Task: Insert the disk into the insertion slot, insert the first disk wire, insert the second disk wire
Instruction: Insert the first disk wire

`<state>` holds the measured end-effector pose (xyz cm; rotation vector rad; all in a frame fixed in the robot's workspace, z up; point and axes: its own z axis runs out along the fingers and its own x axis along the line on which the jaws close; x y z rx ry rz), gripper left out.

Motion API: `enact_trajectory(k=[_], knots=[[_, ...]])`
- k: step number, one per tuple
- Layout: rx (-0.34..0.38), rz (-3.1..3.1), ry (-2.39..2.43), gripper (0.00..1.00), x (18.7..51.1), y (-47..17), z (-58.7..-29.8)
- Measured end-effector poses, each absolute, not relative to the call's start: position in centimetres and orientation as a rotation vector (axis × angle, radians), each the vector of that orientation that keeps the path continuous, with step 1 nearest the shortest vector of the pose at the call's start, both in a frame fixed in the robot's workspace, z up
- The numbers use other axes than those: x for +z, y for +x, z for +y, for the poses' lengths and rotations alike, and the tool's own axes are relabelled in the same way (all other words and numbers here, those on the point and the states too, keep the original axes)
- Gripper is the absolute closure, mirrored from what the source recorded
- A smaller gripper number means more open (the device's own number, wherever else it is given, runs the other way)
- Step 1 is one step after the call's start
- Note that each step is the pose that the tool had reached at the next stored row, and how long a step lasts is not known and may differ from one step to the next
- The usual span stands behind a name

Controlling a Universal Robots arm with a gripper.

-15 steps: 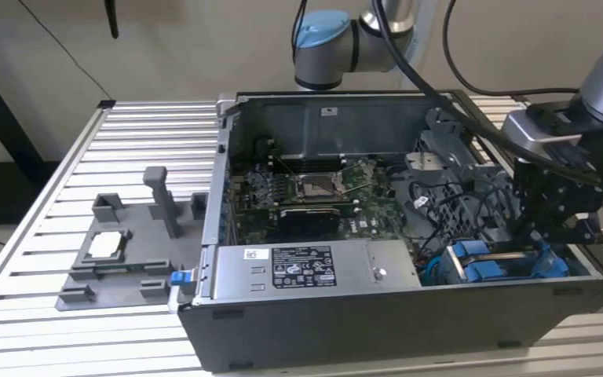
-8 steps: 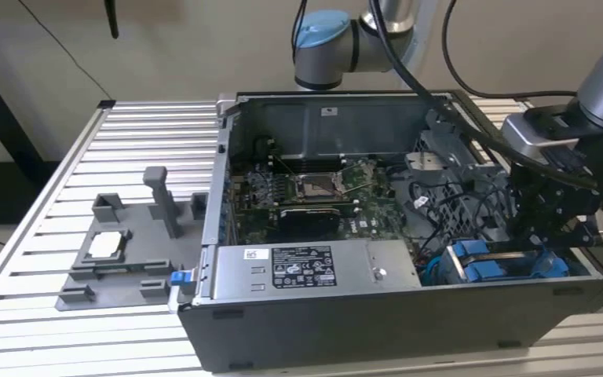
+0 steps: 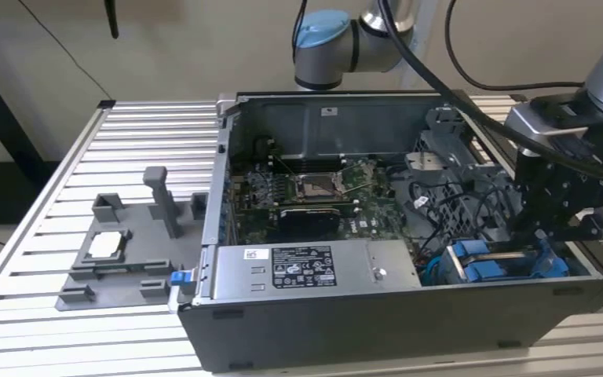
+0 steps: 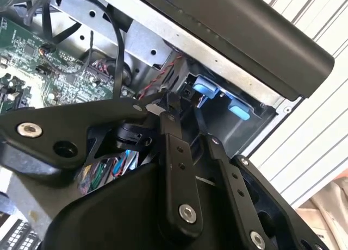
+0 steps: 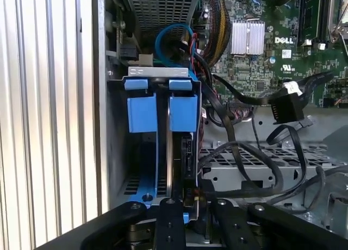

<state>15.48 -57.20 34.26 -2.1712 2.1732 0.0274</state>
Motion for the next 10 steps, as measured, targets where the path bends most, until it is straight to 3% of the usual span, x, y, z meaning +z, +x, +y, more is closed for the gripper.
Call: enact_trajectory(k=[10], knots=[[0.027, 2.173, -2.171, 0.73, 36.6, 15.5, -57.2]])
